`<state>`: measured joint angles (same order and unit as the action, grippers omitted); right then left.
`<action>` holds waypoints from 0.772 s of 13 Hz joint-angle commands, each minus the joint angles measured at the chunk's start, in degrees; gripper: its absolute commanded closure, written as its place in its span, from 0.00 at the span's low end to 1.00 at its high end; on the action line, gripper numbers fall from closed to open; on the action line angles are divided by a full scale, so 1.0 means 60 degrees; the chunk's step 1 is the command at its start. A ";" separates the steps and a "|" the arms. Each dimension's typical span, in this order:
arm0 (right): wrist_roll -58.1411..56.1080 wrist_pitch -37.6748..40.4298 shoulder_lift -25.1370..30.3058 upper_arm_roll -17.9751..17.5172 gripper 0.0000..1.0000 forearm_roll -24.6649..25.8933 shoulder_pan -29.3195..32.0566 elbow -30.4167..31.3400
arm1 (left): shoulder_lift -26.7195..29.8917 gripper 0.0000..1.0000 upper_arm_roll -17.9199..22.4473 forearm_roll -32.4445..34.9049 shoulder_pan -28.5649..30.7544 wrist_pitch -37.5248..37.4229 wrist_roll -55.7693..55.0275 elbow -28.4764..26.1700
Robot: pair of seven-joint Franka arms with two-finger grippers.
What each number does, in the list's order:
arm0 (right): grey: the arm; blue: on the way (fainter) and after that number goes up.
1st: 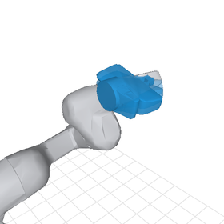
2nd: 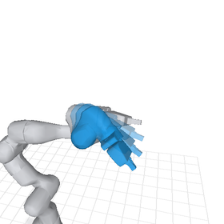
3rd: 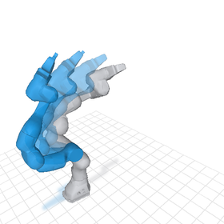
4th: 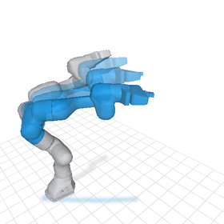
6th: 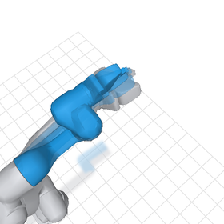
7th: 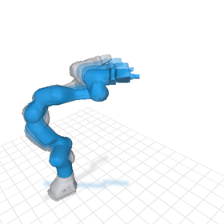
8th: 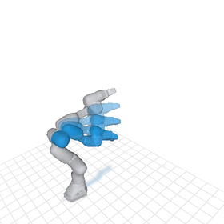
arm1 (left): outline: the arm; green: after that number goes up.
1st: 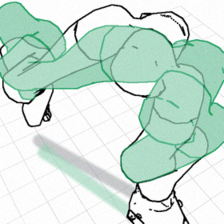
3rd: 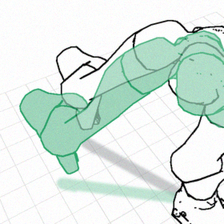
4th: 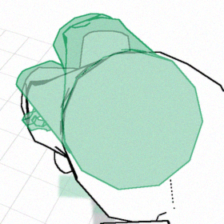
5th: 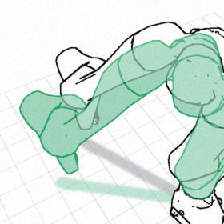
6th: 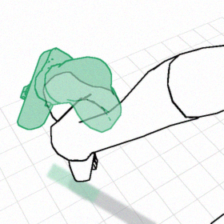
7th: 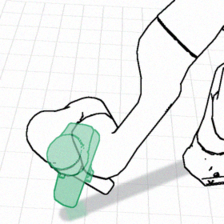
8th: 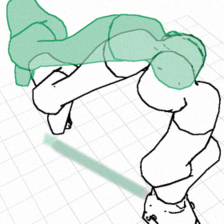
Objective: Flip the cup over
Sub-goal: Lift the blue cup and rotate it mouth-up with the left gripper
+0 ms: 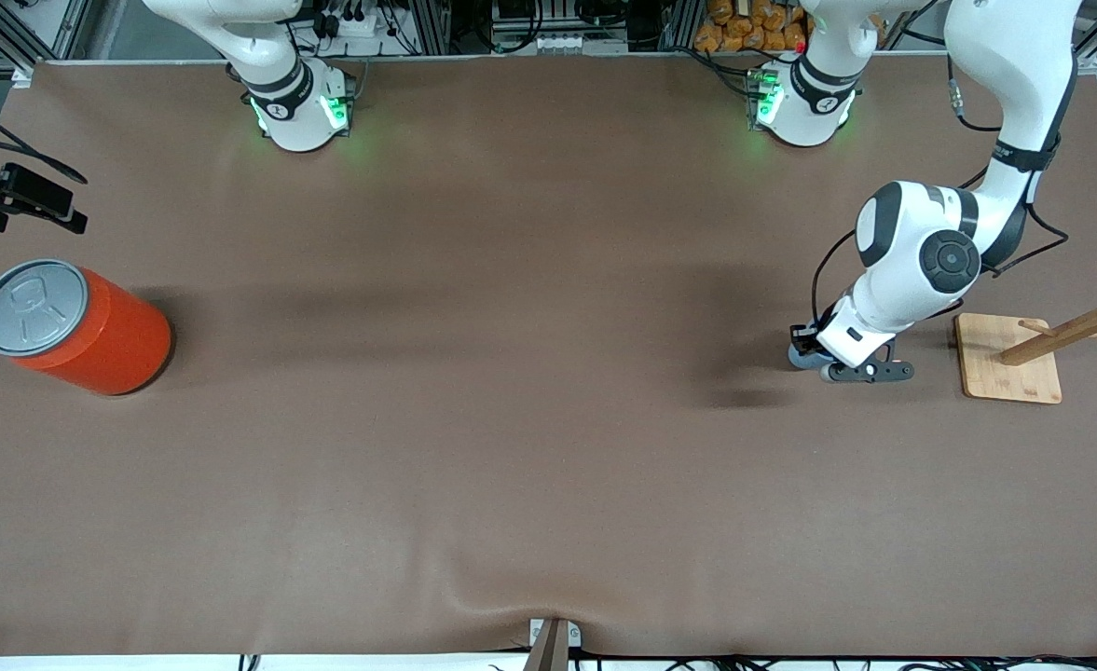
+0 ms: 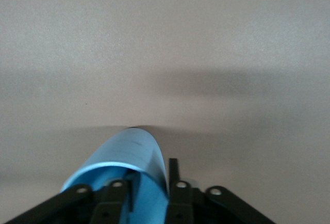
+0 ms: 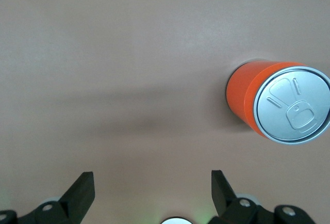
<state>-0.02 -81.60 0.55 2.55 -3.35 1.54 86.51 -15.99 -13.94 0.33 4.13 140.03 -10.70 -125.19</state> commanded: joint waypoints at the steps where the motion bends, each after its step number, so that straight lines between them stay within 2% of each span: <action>1: 0.0121 0.0007 -0.0003 -0.0014 0.00 -0.0130 0.0065 -0.0077 | 0.0204 0.00 -0.0064 0.0253 0.0074 -0.0091 -0.0282 0.0035; 3: 0.0121 0.0007 -0.0003 -0.0014 0.00 -0.0101 0.0007 -0.0077 | 0.0292 0.00 -0.0064 0.0253 0.0088 -0.0208 -0.0253 0.0254; 5: 0.0121 -0.0008 -0.0003 -0.0014 0.00 -0.0086 0.0021 -0.0077 | 0.0394 0.00 -0.0064 0.0253 0.0089 -0.0936 -0.0224 0.0692; 7: 0.0121 -0.0008 -0.0003 -0.0014 0.00 -0.0071 0.0021 -0.0077 | 0.0497 0.00 -0.0079 0.0151 0.0089 -0.2223 -0.0224 0.1539; 10: 0.0121 -0.0022 -0.0047 -0.0029 0.00 -0.0071 -0.0023 -0.0077 | 0.0410 0.00 -0.0079 0.0121 0.0045 -0.4158 -0.0209 0.3296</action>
<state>-0.02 -81.64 0.54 2.56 -3.35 1.53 86.51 -13.26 -13.98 0.33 4.24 121.33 -10.70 -111.51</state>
